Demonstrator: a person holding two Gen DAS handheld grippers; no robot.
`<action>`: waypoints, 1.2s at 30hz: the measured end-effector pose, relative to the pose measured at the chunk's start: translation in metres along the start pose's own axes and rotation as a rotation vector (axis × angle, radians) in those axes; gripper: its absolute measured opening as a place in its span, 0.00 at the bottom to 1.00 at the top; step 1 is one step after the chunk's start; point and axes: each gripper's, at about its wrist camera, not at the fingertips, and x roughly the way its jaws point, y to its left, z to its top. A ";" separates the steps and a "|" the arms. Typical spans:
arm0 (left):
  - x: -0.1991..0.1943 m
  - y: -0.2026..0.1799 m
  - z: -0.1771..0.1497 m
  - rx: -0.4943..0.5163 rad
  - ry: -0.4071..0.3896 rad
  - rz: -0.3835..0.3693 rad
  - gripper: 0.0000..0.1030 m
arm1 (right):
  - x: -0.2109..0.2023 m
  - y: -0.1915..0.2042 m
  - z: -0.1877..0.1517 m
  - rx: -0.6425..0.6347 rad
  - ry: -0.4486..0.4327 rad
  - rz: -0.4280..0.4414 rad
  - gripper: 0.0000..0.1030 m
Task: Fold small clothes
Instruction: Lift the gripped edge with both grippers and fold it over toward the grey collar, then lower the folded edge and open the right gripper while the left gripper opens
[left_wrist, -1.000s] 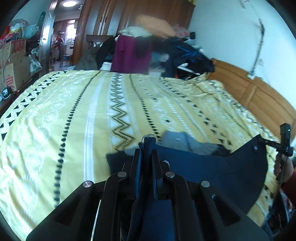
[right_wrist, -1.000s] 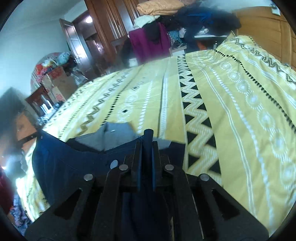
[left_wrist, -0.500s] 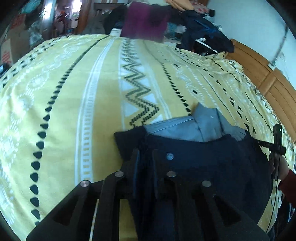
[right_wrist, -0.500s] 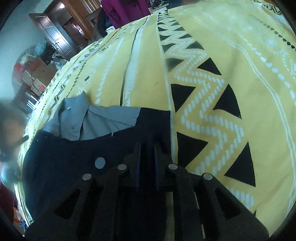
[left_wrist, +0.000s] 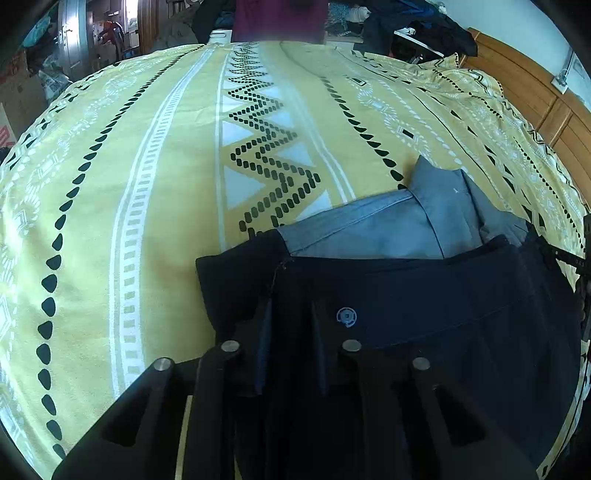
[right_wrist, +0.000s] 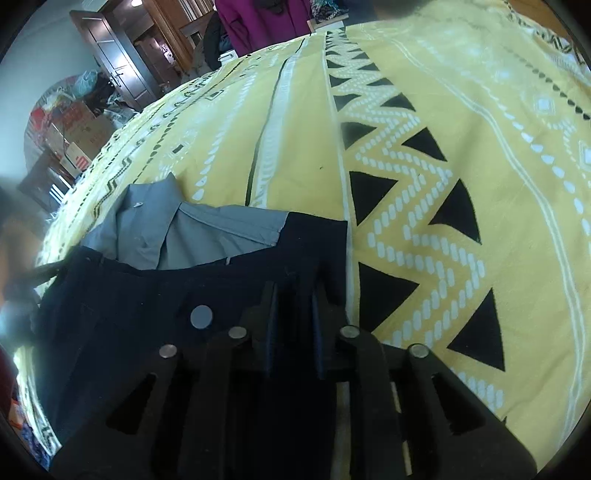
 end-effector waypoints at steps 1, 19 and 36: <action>0.000 -0.003 -0.001 0.015 -0.004 0.008 0.12 | -0.001 0.000 0.001 -0.005 -0.005 -0.007 0.10; 0.006 0.008 0.005 -0.007 -0.054 0.060 0.06 | 0.016 -0.021 0.012 0.028 0.000 0.020 0.05; -0.024 0.012 0.013 -0.023 -0.191 0.069 0.06 | 0.034 -0.012 0.025 -0.065 0.035 0.020 0.01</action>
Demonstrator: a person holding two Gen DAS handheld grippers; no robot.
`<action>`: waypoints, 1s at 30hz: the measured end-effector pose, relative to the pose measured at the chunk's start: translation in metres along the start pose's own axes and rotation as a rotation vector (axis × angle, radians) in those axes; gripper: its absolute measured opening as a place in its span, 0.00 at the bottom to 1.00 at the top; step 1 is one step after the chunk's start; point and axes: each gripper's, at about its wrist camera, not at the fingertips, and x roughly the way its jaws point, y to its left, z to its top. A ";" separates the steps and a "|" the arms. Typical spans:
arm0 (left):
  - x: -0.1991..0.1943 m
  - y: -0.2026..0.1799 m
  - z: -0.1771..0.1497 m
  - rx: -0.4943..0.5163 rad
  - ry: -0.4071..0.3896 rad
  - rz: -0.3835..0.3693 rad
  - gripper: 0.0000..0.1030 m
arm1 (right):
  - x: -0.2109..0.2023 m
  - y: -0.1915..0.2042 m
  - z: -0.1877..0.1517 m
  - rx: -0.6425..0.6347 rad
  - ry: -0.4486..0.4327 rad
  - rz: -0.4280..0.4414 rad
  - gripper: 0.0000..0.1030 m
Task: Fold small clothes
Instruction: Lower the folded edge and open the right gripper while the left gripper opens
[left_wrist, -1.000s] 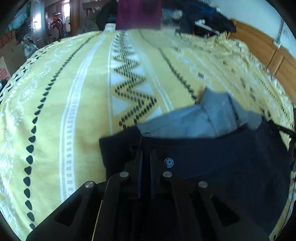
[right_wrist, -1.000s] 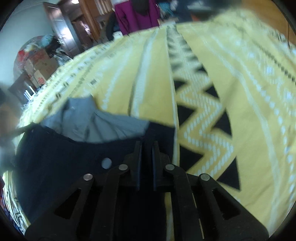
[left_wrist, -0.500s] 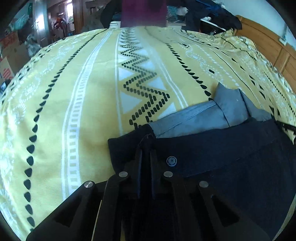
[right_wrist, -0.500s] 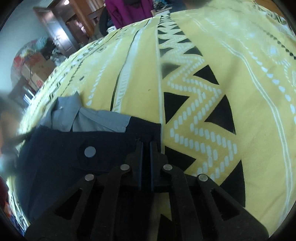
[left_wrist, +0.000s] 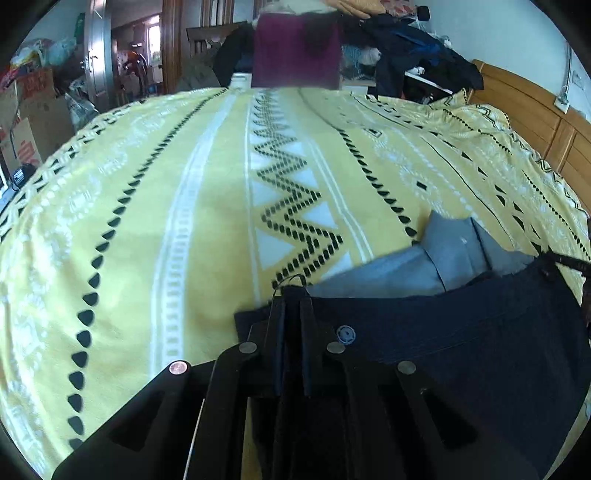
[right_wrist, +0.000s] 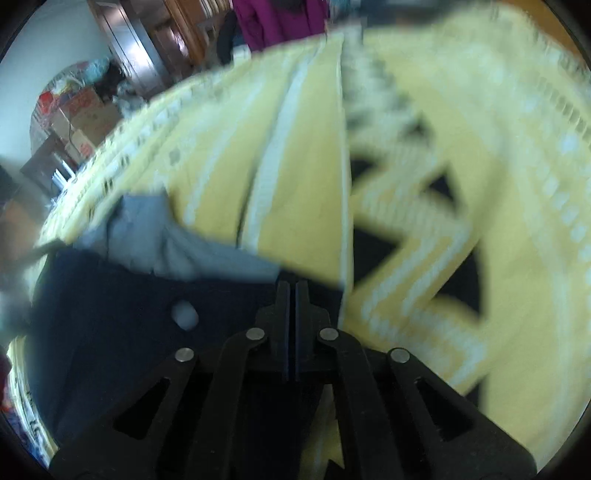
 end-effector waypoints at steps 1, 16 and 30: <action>0.007 0.003 -0.003 -0.005 0.034 -0.012 0.06 | 0.001 -0.002 -0.006 0.000 -0.037 0.004 0.01; -0.059 -0.041 -0.079 0.110 0.142 -0.033 0.18 | -0.047 0.061 -0.067 -0.171 0.009 -0.088 0.46; -0.132 0.003 -0.172 -0.111 0.147 -0.035 0.14 | -0.097 0.106 -0.164 -0.193 0.019 -0.076 0.48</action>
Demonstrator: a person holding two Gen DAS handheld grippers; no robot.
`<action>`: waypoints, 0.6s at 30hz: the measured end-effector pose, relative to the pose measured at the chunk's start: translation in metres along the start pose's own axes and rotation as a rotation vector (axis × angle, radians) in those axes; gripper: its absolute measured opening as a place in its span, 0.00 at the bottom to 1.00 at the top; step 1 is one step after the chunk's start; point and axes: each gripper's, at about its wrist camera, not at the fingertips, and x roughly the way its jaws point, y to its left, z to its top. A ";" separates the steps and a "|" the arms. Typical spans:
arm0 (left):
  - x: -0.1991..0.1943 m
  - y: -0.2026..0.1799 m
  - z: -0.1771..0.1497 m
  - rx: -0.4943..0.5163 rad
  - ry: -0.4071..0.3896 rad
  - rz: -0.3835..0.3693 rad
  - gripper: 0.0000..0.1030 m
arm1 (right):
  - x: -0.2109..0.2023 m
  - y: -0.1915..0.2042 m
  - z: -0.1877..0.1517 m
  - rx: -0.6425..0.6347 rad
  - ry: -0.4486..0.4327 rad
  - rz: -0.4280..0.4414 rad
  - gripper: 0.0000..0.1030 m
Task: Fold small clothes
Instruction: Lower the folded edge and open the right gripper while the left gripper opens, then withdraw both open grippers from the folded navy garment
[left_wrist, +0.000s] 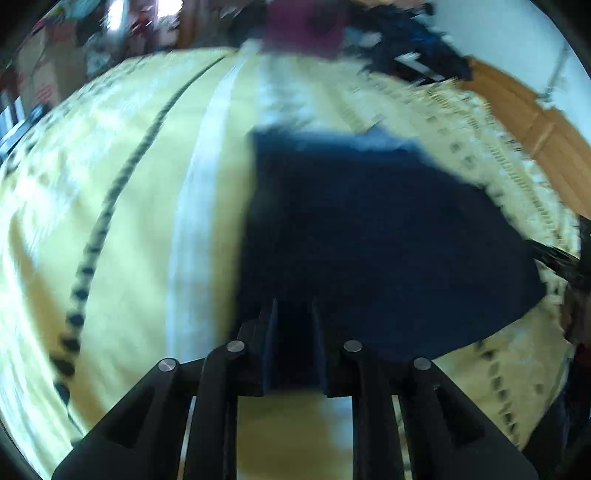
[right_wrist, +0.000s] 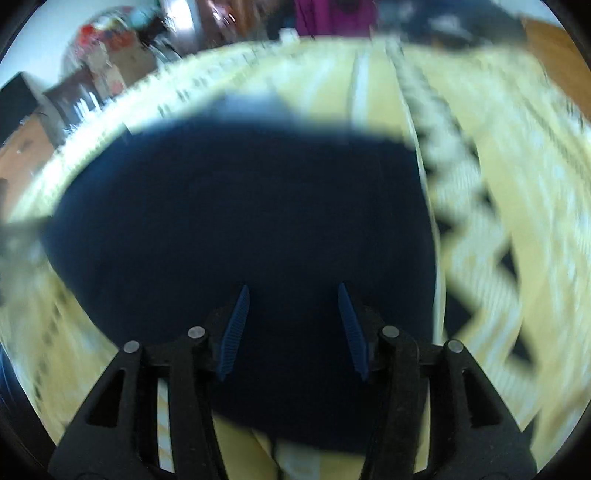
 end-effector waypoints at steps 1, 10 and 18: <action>-0.003 0.013 -0.009 -0.048 -0.004 -0.018 0.12 | -0.007 -0.006 -0.010 0.005 -0.020 -0.006 0.47; -0.069 0.039 -0.052 -0.359 -0.101 -0.220 0.28 | -0.049 0.012 -0.044 0.139 -0.056 -0.052 0.63; -0.012 -0.007 -0.052 -0.423 -0.076 -0.200 0.30 | -0.058 0.076 -0.052 0.019 -0.098 -0.071 0.75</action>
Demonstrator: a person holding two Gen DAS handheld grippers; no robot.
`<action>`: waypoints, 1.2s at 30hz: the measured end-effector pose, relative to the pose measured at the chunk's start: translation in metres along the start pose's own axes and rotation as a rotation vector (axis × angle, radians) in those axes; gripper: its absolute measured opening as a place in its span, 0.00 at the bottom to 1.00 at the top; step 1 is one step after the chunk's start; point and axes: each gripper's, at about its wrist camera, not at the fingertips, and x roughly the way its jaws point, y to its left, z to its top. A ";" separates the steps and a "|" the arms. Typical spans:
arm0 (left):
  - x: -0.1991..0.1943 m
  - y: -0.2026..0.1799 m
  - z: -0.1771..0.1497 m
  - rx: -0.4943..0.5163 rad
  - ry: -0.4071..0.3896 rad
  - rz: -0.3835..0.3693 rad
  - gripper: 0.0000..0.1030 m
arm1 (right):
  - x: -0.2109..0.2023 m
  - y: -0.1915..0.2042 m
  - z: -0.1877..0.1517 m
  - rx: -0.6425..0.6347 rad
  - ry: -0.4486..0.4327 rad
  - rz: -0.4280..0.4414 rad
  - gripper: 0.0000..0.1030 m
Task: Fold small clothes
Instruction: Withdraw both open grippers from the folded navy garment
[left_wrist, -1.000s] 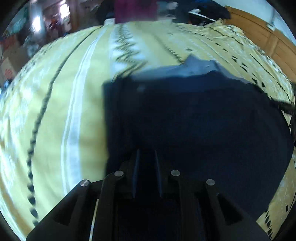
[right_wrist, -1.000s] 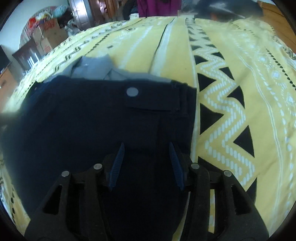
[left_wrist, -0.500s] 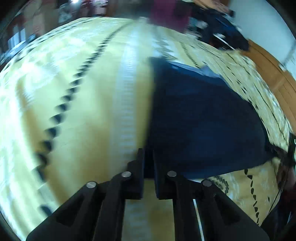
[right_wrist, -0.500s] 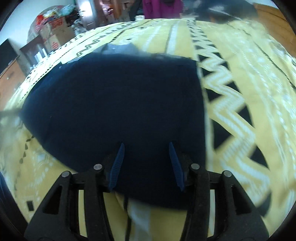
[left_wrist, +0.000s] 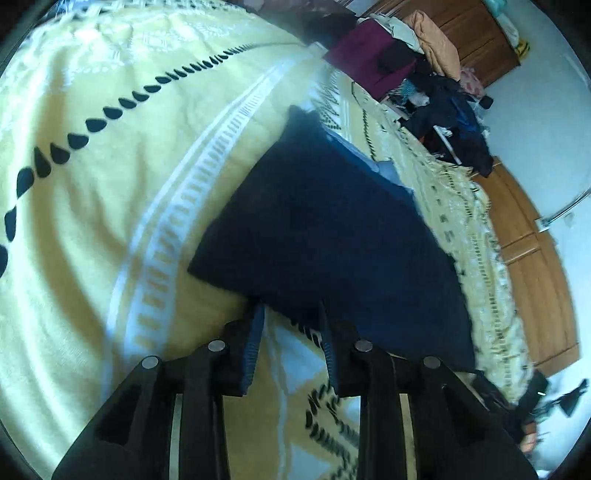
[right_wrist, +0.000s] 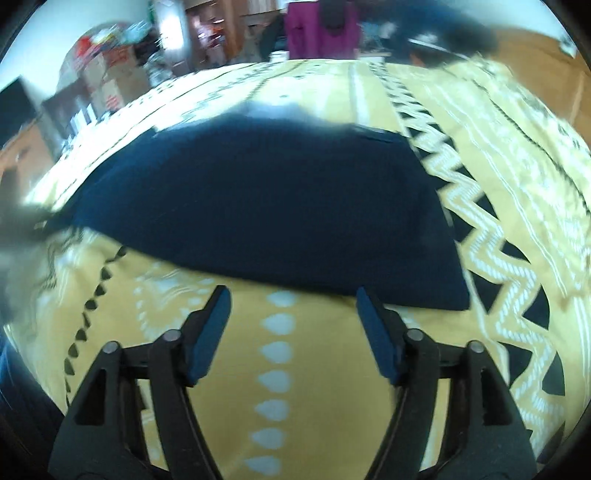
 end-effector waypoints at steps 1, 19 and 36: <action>0.007 -0.008 0.001 0.034 -0.018 0.037 0.32 | 0.004 0.007 0.002 0.004 0.021 -0.001 0.81; 0.018 -0.031 -0.015 0.251 -0.056 0.167 0.51 | 0.059 0.032 -0.012 0.062 0.106 -0.100 1.00; 0.013 -0.035 -0.011 0.212 -0.012 0.093 0.63 | 0.056 0.032 -0.016 0.063 0.085 -0.097 1.00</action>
